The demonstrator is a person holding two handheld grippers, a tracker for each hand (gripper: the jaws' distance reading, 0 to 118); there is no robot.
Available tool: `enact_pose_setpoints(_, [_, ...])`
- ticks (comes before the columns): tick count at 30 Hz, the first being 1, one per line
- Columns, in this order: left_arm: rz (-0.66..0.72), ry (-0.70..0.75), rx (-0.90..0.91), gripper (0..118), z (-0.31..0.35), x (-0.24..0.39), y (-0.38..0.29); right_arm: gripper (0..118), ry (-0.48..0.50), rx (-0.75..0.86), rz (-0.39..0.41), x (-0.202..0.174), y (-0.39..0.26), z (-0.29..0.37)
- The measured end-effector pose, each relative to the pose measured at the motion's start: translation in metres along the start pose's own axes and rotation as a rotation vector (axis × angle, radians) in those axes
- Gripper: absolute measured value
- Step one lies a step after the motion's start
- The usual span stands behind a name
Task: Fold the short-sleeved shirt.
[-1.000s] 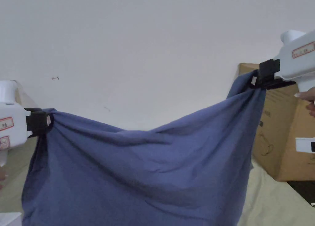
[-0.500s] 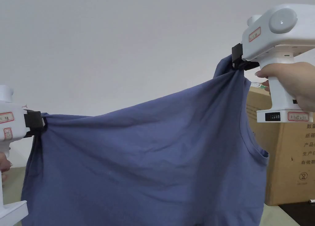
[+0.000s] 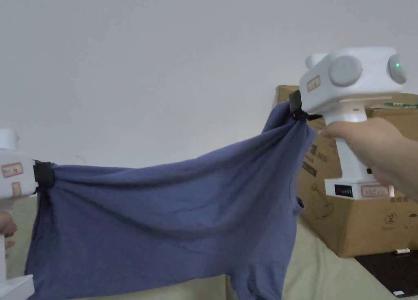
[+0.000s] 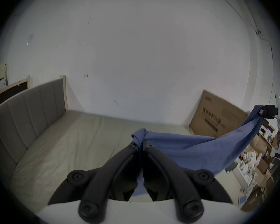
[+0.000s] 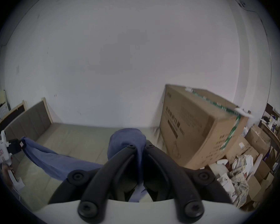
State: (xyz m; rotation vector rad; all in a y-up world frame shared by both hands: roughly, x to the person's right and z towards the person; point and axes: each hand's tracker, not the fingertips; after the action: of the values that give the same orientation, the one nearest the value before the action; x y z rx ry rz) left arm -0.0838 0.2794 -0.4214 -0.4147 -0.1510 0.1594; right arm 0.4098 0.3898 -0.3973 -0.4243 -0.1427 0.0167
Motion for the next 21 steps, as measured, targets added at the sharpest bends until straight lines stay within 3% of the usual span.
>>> enact_pose_setpoints(4, [-0.009,0.034,-0.215,4,-0.004,-0.014,-0.091,3,0.073,-0.187,-0.085,0.002,-0.118,-0.024])
enact_pose_setpoints(6, [-0.017,0.012,-0.309,4,0.007,-0.026,-0.146,3,0.086,-0.298,-0.087,0.005,-0.187,-0.022])
enact_pose_setpoints(12, [-0.099,-0.126,-0.518,4,0.073,-0.048,-0.263,3,0.148,-0.486,-0.127,0.038,-0.343,0.050])
enact_pose_setpoints(21, [-0.089,-0.173,-0.549,4,0.185,-0.053,-0.302,3,0.095,-0.484,-0.255,0.086,-0.425,0.191])
